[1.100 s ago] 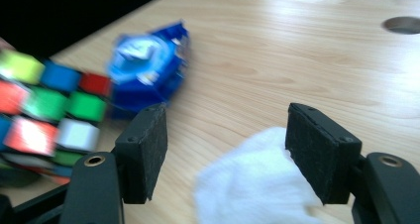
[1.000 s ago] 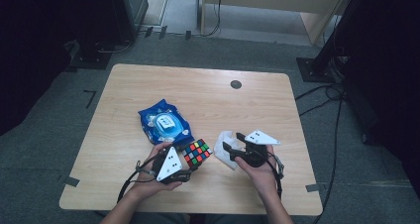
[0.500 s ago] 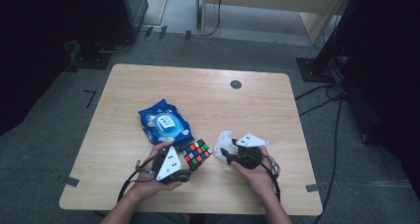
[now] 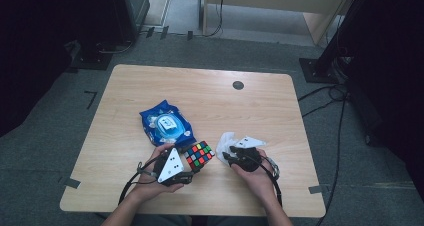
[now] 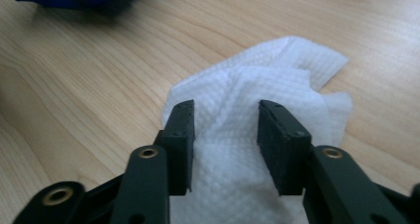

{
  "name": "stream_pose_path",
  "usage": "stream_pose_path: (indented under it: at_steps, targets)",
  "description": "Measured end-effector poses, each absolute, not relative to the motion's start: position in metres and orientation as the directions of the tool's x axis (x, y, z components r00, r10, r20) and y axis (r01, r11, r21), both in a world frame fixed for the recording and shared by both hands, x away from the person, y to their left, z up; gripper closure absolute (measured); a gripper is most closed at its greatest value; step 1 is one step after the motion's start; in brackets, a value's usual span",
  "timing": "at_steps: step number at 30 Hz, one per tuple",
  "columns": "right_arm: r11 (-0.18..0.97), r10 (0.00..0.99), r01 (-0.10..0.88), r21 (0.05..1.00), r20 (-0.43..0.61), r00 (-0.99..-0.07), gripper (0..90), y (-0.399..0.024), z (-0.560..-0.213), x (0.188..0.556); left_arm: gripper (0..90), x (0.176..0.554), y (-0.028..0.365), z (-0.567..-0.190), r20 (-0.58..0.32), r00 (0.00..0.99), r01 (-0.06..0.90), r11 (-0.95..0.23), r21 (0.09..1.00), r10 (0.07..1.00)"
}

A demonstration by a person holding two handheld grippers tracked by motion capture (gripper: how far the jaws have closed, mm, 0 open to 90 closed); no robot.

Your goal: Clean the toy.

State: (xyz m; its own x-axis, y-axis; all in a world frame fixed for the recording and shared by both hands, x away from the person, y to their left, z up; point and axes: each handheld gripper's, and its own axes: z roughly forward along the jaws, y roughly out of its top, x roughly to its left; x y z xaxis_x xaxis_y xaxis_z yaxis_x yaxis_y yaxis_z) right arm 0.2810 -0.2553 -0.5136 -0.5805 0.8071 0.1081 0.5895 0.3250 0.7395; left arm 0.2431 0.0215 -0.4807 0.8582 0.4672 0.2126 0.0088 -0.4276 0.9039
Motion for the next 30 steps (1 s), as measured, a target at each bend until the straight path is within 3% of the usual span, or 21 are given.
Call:
stream_pose_path:
  at_steps: [8,15,22,30]
  targets:
    - [0.324,0.818,0.615,0.719,0.114,-0.563,87.3,-0.255,-0.512,0.28,34.2,0.244,0.022,-0.48,0.207,0.859,0.012,-0.422,0.906,0.468]
    - [0.218,0.812,0.528,0.821,0.148,-0.565,89.2,-0.256,-0.478,0.266,34.2,0.244,0.021,-0.481,0.205,0.862,0.012,-0.425,0.905,0.463]
    - [0.112,0.738,0.399,0.91,0.193,-0.647,89.3,-0.243,-0.436,0.241,34.2,0.243,0.02,-0.481,0.198,0.867,0.014,-0.42,0.907,0.458]
    - [0.121,0.635,0.298,0.947,0.157,-0.756,89.1,-0.217,-0.423,0.221,34.2,0.241,0.018,-0.48,0.187,0.873,0.014,-0.407,0.914,0.451]
